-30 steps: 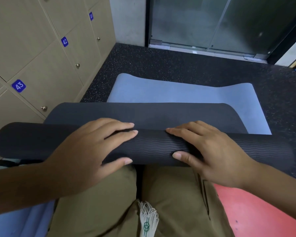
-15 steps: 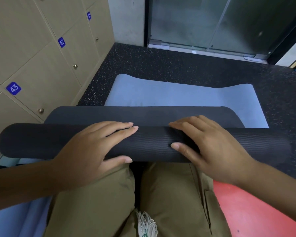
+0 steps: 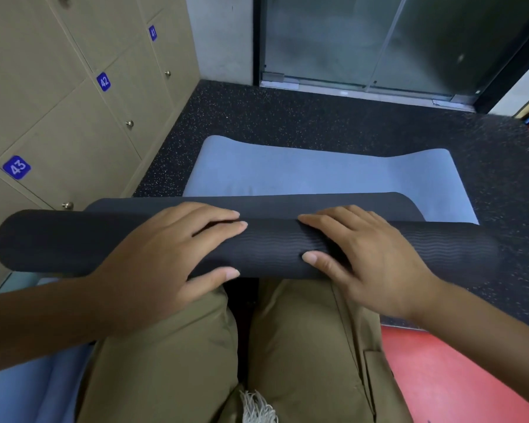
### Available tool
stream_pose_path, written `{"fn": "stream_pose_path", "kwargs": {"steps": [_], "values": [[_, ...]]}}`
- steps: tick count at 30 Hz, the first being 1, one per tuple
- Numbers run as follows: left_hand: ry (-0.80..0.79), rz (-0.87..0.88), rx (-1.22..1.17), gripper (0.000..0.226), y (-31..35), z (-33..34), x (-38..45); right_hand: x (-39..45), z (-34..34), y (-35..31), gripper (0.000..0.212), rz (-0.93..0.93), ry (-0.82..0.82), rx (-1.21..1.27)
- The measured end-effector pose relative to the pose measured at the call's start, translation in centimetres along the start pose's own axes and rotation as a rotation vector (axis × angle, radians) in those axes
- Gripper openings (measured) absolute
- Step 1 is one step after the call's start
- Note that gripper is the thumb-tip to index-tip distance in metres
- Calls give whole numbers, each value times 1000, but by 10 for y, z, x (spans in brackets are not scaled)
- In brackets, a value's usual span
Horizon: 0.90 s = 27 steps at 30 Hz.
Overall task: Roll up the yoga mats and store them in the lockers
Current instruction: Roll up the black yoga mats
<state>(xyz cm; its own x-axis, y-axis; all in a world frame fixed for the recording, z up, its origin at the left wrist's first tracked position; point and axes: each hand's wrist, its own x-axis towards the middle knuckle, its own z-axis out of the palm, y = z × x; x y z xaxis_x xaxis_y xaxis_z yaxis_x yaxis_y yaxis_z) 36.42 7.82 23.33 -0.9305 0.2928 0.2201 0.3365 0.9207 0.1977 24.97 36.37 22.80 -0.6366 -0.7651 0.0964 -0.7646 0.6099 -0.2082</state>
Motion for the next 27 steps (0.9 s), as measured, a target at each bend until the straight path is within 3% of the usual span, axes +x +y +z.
{"fn": "stream_pose_path", "kwargs": {"steps": [9, 19, 27], "values": [[42, -3, 27, 62, -2, 17, 2, 32, -9, 13, 60, 44, -122, 42], [-26, -70, -61, 74, -25, 21, 27, 15, 13, 3, 60, 66, 116, -130], [-129, -119, -90, 73, -42, 18, 55, 26, 20, 13, 65, 126, 105, -171]]}}
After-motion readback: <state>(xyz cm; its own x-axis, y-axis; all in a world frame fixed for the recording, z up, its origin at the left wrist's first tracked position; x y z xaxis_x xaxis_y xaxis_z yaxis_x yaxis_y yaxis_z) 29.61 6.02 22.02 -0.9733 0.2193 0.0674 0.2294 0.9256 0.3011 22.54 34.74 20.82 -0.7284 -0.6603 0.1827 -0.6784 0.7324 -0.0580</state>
